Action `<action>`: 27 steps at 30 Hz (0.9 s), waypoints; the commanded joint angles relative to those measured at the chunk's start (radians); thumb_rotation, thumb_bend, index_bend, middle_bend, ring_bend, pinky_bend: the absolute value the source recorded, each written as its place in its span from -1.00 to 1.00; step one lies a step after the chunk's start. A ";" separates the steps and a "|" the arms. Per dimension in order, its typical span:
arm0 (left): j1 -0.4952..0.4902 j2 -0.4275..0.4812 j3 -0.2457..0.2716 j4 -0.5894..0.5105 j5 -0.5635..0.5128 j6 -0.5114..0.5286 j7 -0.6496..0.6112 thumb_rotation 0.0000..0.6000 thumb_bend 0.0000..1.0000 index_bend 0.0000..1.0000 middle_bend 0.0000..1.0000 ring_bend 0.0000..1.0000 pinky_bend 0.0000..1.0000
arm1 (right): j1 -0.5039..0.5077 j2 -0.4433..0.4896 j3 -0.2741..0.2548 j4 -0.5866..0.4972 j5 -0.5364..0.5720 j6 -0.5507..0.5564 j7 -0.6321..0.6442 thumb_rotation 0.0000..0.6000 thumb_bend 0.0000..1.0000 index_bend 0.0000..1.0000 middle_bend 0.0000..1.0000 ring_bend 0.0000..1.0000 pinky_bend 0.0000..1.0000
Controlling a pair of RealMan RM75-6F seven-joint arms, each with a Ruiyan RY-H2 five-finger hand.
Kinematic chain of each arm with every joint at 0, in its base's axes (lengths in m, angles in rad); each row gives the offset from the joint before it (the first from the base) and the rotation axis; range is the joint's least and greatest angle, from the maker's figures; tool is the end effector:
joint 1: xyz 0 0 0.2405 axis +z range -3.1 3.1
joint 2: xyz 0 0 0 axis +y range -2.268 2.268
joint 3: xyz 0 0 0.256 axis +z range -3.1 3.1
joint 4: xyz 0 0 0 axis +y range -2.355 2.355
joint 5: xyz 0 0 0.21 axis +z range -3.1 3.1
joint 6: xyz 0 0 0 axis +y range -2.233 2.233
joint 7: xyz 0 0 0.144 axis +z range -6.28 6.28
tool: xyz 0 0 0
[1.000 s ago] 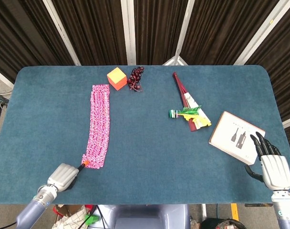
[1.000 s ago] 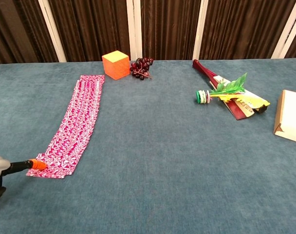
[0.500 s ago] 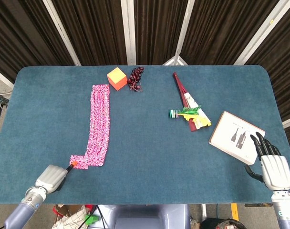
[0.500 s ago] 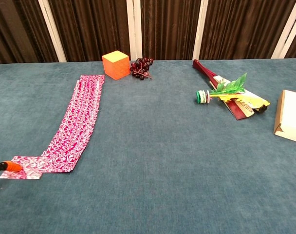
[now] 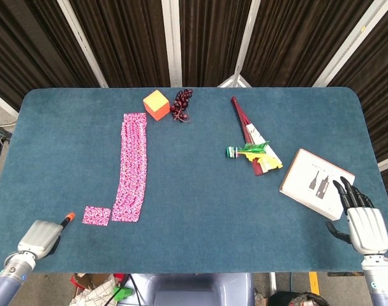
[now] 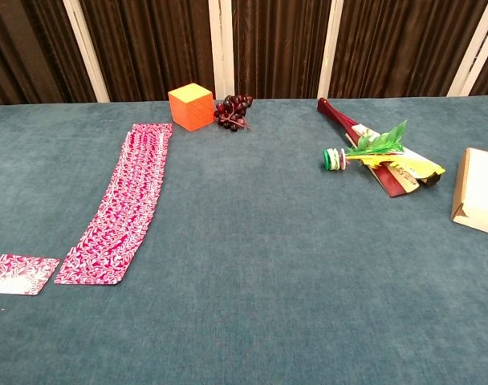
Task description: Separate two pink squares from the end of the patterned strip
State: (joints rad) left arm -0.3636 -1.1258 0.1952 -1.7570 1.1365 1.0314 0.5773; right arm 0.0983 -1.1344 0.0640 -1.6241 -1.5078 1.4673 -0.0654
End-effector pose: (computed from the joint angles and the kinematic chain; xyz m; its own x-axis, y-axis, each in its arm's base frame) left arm -0.3182 0.1788 0.0748 0.6705 0.5544 0.4930 0.6897 -0.2210 -0.6895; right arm -0.3034 -0.1877 0.1522 0.4297 -0.0010 0.9030 -0.9025 -0.0320 0.4294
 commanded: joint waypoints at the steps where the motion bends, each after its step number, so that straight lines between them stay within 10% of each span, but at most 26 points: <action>1: 0.006 0.011 -0.002 0.009 0.005 0.006 -0.019 1.00 0.86 -0.83 0.75 0.52 0.45 | 0.001 -0.001 -0.001 -0.001 0.000 -0.002 -0.002 1.00 -0.46 -1.00 -1.00 -0.71 -0.50; 14: -0.003 0.002 -0.008 0.032 0.241 0.014 -0.208 1.00 0.86 -0.91 0.75 0.52 0.45 | 0.005 -0.006 -0.003 0.002 0.004 -0.014 -0.009 1.00 -0.46 -1.00 -1.00 -0.71 -0.50; 27: -0.080 -0.073 -0.057 -0.008 0.185 -0.105 -0.123 1.00 0.87 -1.00 0.76 0.54 0.47 | 0.004 -0.003 0.000 0.005 0.008 -0.012 0.003 1.00 -0.46 -1.00 -1.00 -0.71 -0.50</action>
State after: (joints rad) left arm -0.4290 -1.1842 0.1494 -1.7575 1.3429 0.9450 0.4320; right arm 0.1024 -1.1372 0.0641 -1.6191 -1.4998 1.4552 -0.0631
